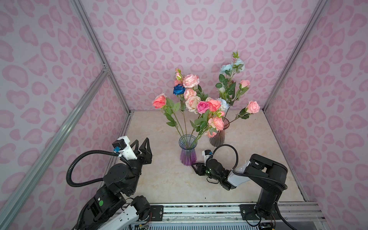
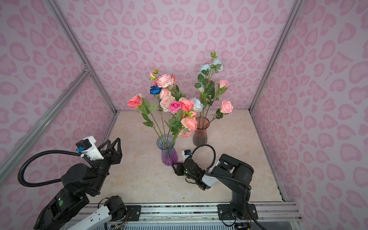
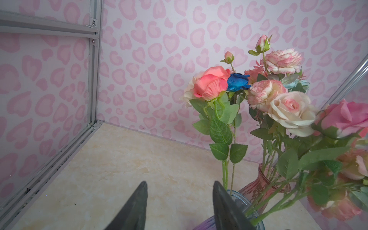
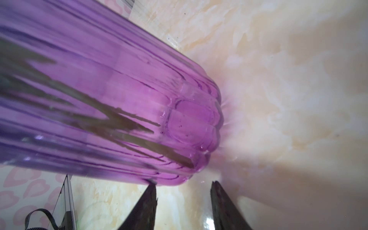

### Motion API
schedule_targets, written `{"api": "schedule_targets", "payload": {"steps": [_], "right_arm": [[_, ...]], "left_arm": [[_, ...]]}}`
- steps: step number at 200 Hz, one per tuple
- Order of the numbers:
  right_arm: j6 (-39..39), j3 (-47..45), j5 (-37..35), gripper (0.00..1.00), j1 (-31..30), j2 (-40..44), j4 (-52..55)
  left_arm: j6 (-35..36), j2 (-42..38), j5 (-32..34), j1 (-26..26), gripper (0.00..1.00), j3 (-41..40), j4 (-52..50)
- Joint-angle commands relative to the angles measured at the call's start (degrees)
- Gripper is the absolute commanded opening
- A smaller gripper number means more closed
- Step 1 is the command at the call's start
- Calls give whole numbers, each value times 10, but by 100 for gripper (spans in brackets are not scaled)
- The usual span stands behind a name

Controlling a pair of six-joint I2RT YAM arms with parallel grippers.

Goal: Arrange flowers in a vase
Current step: Move the vase to the center of the table.

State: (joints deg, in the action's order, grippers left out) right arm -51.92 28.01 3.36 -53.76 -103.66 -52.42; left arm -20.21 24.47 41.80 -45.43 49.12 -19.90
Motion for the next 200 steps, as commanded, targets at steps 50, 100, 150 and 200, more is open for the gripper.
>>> {"api": "schedule_targets", "payload": {"steps": [50, 100, 150, 200], "right_arm": [[2, 3, -1, 48, -1, 14, -15], [12, -37, -33, 51, 1, 101, 46], [49, -76, -117, 59, 1, 304, 226], [196, -55, -289, 98, 4, 682, 556]], "left_arm": [[16, 10, -7, 0, 55, 11, 3], [46, 32, -22, 0, 77, 32, -17], [45, 41, -17, 0, 98, 49, -37], [21, 23, 58, 0, 98, 4, -15]]}}
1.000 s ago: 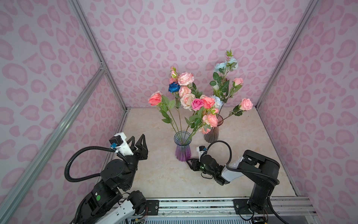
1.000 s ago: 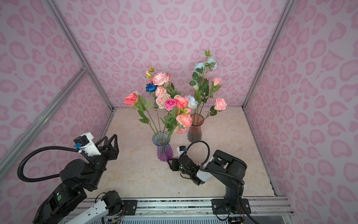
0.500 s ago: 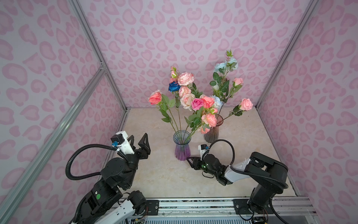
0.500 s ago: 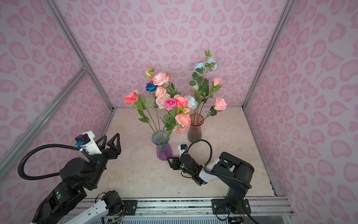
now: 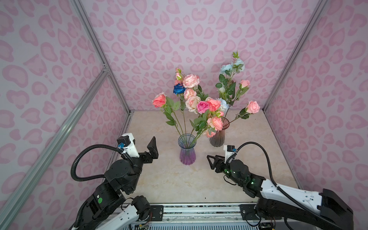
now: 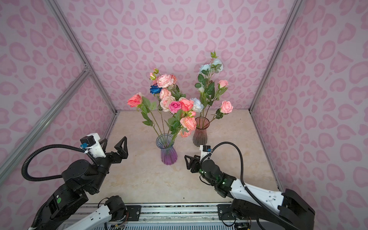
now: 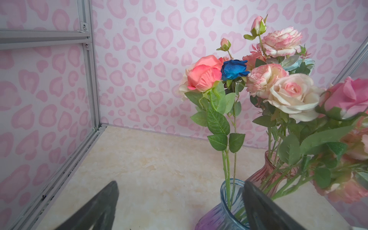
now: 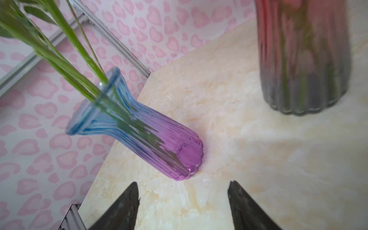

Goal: Arrange flowers in a vase
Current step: Move the vase to the center of the table, then reset both arms

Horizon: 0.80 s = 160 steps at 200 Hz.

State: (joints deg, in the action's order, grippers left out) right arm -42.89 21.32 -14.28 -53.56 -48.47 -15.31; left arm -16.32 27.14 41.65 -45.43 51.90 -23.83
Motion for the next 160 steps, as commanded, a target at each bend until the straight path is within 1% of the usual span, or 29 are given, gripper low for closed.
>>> {"api": "schedule_targets", "payload": {"steps": [1, 8, 13, 23, 26, 31, 40, 44, 49, 52, 56, 63, 69, 76, 84, 89, 95, 101, 107, 120, 131, 135, 146, 160], "right_arm": [[109, 13, -117, 99, 3, 137, 189], [139, 20, -145, 99, 3, 186, 211], [157, 25, -166, 99, 2, 219, 222], [142, 16, -230, 98, 2, 279, 213], [150, 9, -244, 99, 2, 296, 200], [192, -9, -259, 99, 3, 322, 159], [280, -29, -257, 99, 3, 362, 108], [309, -35, -262, 99, 3, 373, 92], [338, -44, -275, 99, 3, 383, 70], [354, -50, -282, 99, 4, 389, 57], [380, -57, -286, 99, 7, 395, 34], [432, -76, -284, 99, 11, 402, -15], [474, -87, -274, 99, 21, 404, -42], [507, -89, -257, 99, 37, 398, -45], [519, -79, -250, 99, 62, 385, -25], [511, -74, -250, 99, 82, 372, -16], [495, -67, -238, 99, 110, 356, -9], [486, -60, -206, 99, 143, 338, 0], [485, -53, -166, 99, 178, 316, 5], [460, -38, -97, 99, 258, 262, 7], [447, -27, -48, 99, 316, 208, 1], [446, -24, -39, 99, 332, 190, -3], [451, -20, -37, 99, 366, 154, -19], [465, -23, -44, 99, 390, 126, -37]], "left_arm": [[-18, -2, 62, 0, 98, -26, 26], [-7, 0, 76, 0, 98, -45, 50], [10, 1, 73, 1, 98, -61, 73], [97, 6, 46, 1, 98, -94, 122], [123, 9, 41, 1, 98, -103, 136], [151, 15, 48, 2, 98, -119, 158], [170, 28, 81, 9, 98, -147, 198], [183, 31, 81, 19, 98, -163, 225], [208, 29, 57, 39, 98, -189, 265], [215, 28, 27, 54, 98, -207, 288], [213, 26, 5, 78, 98, -225, 309], [176, 25, -26, 132, 98, -250, 330], [121, 24, -60, 182, 98, -270, 338], [74, 25, -124, 248, 98, -289, 343], [50, 34, -184, 309, 98, -311, 379], [45, 46, -200, 336, 98, -323, 398], [54, 64, -206, 357, 98, -334, 420], [63, 89, -192, 370, 98, -339, 437], [54, 114, -179, 380, 98, -341, 449], [45, 162, -201, 405, 98, -351, 498], [30, 207, -192, 414, 98, -365, 551], [29, 221, -189, 416, 98, -368, 566], [55, 257, -183, 418, 98, -370, 599], [69, 291, -189, 423, 98, -372, 628]]}}
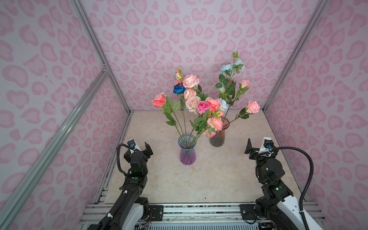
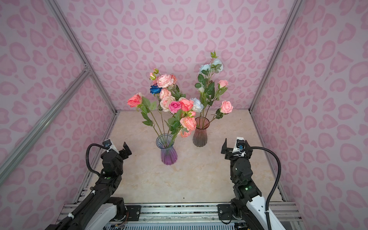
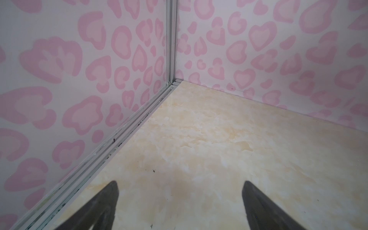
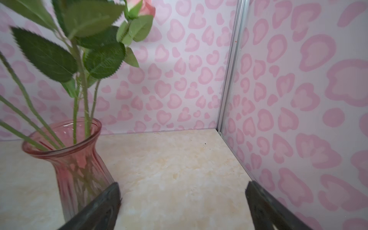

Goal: Arrange flowers in a vase
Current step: Reset both arms

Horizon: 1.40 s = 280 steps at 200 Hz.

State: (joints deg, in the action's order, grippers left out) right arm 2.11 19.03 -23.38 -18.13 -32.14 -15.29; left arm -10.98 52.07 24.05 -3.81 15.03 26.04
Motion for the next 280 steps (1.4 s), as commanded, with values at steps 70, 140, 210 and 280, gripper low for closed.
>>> {"api": "schedule_targets", "payload": {"steps": [70, 140, 210, 280], "right_arm": [[-6, -20, 81, 99, 107, -151, -125], [-10, -20, 172, 99, 147, -435, -343], [-32, -2, 196, 100, 177, -580, -451], [-26, 15, 200, 100, 176, -560, -381]], "left_arm": [[58, 184, -99, 23, 98, 8, 231], [92, 320, -190, 36, 98, 35, 302], [83, 323, -209, 48, 98, 43, 290], [84, 323, -209, 48, 98, 42, 289]]}}
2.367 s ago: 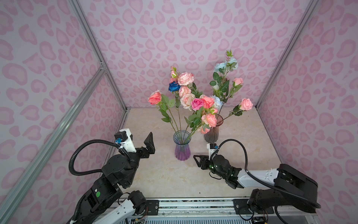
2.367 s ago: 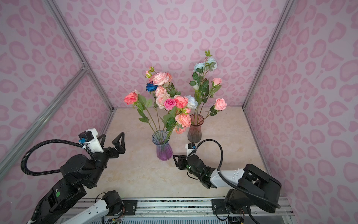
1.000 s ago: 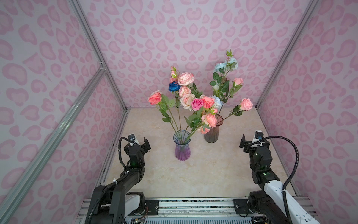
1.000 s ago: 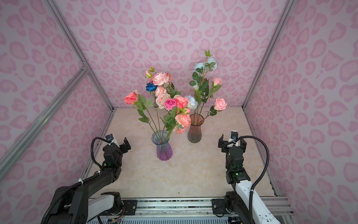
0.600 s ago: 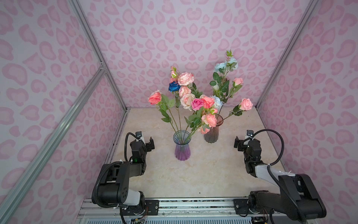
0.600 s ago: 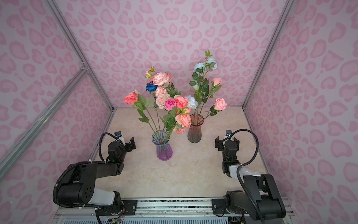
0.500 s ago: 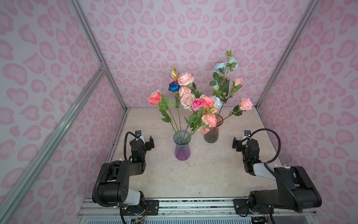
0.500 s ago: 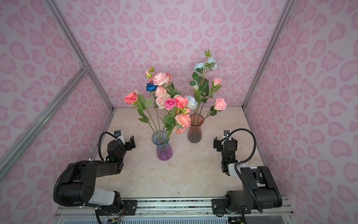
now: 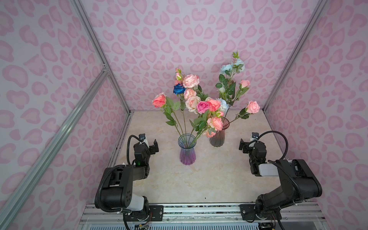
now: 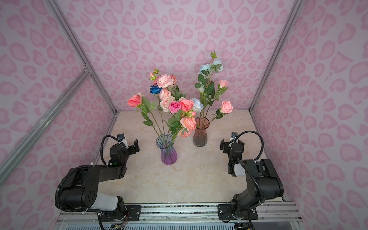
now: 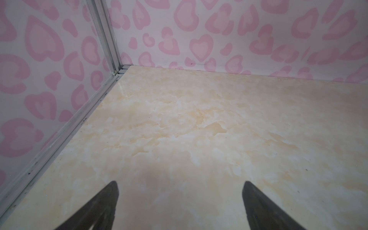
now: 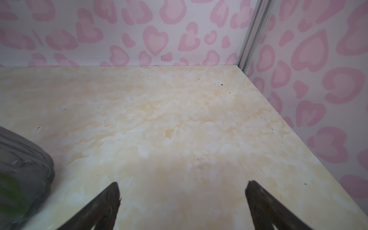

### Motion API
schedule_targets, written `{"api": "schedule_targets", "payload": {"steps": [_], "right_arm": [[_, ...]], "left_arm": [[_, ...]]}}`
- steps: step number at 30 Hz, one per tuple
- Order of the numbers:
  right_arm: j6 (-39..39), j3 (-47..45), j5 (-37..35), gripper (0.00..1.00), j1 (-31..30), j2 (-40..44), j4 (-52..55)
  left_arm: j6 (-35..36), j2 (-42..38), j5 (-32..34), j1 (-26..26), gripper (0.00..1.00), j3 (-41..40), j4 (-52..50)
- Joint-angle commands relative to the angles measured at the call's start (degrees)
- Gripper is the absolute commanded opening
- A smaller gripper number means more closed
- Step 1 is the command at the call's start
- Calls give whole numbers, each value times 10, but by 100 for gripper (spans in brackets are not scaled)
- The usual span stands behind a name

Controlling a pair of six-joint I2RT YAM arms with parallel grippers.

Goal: Arrange flowers in a vase
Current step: Reset both arms

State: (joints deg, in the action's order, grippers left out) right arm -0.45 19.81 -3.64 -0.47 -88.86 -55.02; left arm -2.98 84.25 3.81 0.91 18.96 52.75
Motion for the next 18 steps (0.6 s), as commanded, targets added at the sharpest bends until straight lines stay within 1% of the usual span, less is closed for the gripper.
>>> {"api": "schedule_targets", "payload": {"steps": [1, 18], "right_arm": [[-1, 7, 3, 100, -1, 7, 17], [-1, 6, 5, 100, -1, 7, 11]], "left_arm": [[3, 2, -6, 1, 98, 3, 22], [4, 2, -5, 0, 98, 5, 20]]}}
